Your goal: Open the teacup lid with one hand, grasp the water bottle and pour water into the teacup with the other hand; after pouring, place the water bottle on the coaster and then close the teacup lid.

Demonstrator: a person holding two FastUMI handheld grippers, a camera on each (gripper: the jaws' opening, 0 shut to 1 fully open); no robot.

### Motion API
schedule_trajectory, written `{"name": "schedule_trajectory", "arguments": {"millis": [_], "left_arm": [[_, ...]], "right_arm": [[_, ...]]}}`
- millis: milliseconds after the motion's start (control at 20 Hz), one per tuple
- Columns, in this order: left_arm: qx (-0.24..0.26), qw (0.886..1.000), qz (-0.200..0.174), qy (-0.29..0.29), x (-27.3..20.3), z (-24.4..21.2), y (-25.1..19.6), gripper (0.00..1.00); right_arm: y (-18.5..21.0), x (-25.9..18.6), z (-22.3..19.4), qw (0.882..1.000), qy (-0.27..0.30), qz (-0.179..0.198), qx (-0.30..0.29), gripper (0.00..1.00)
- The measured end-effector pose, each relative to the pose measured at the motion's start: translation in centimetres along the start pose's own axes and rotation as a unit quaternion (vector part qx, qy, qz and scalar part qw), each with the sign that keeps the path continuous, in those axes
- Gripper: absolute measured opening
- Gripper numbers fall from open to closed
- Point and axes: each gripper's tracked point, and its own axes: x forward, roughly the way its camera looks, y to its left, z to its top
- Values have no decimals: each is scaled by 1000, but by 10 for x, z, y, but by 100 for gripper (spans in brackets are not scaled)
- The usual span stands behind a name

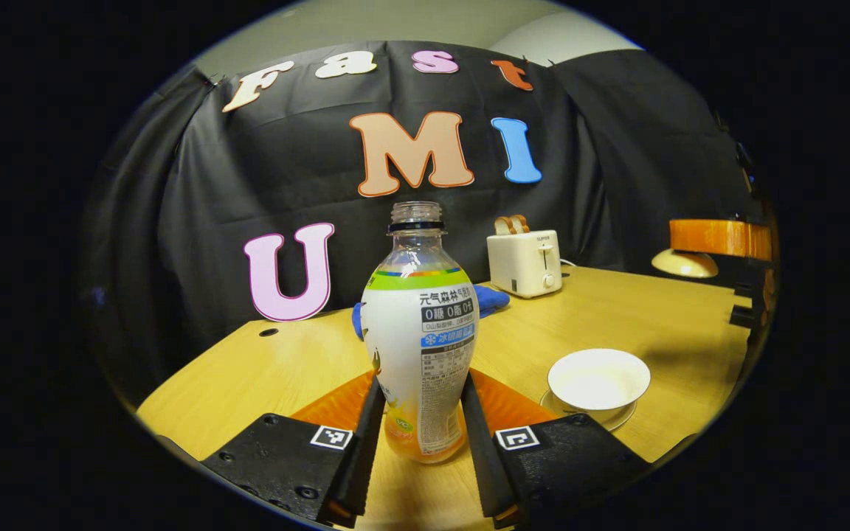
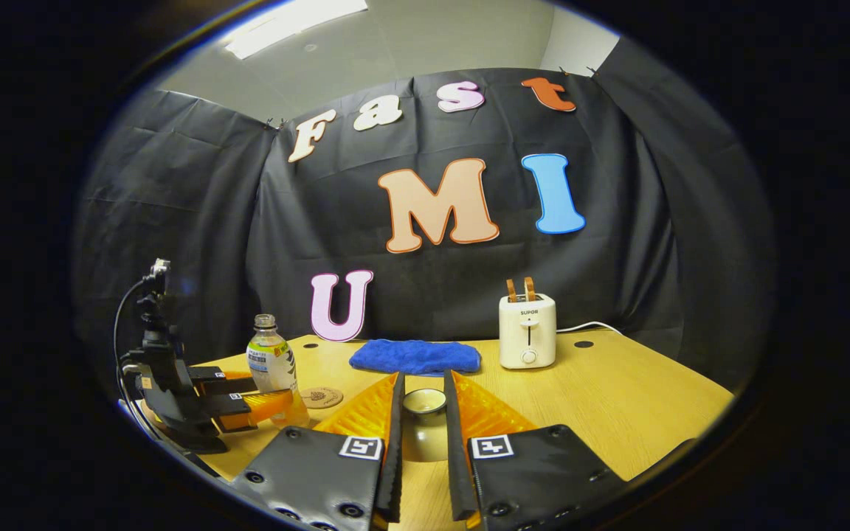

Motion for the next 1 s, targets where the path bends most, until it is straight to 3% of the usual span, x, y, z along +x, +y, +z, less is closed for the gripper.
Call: {"name": "schedule_trajectory", "arguments": {"millis": [450,700,800,1000], "left_arm": [[176,984,29,17,-4,2,2,55],[240,970,25,21,-5,-2,-4,55],[255,966,21,27,-5,-9,-6,55],[325,945,21,29,-4,-10,-3,54]], "right_arm": [[-9,-2,0,1000,5,-11,2,29],[-9,-6,4,1000,5,-7,4,31],[-8,-8,7,1000,2,-2,10,28],[-12,-9,10,1000,1,-2,10,27]]}}
